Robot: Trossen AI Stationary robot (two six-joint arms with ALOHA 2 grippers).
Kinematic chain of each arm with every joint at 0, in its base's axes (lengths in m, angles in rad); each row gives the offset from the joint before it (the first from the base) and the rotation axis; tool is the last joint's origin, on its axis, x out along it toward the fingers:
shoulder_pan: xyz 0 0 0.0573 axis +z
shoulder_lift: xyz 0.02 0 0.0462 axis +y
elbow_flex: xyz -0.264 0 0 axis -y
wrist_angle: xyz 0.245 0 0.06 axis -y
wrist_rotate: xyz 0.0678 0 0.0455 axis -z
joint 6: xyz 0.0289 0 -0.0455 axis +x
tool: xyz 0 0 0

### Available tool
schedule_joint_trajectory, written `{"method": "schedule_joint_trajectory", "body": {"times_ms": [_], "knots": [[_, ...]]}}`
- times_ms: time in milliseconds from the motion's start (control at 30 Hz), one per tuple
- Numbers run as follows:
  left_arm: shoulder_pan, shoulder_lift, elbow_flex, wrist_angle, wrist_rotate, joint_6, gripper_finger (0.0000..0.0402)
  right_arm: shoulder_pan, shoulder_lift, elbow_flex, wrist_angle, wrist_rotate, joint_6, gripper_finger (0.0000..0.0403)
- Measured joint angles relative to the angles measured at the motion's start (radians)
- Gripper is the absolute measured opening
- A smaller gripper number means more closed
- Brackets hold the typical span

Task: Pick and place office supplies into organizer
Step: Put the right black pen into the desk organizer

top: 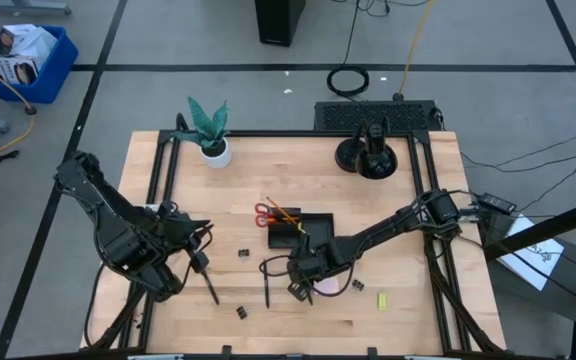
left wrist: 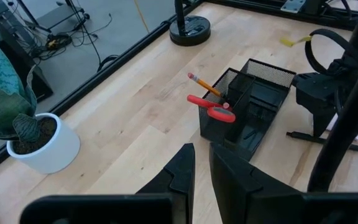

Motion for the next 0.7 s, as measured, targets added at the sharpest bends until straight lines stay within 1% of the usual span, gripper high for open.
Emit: {"method": "schedule_joint_trajectory", "body": {"times_ms": [400,700], "knots": [[0.0,0.0,0.0,0.012,0.0,0.0,0.0053,0.005,0.003,-0.002,-0.004,0.045,0.034,0.0149],[0.0,0.0,0.0,0.031,-0.001,0.024,0.0053,0.017,0.04,-0.002,-0.027,0.051,0.06,0.0124]]}}
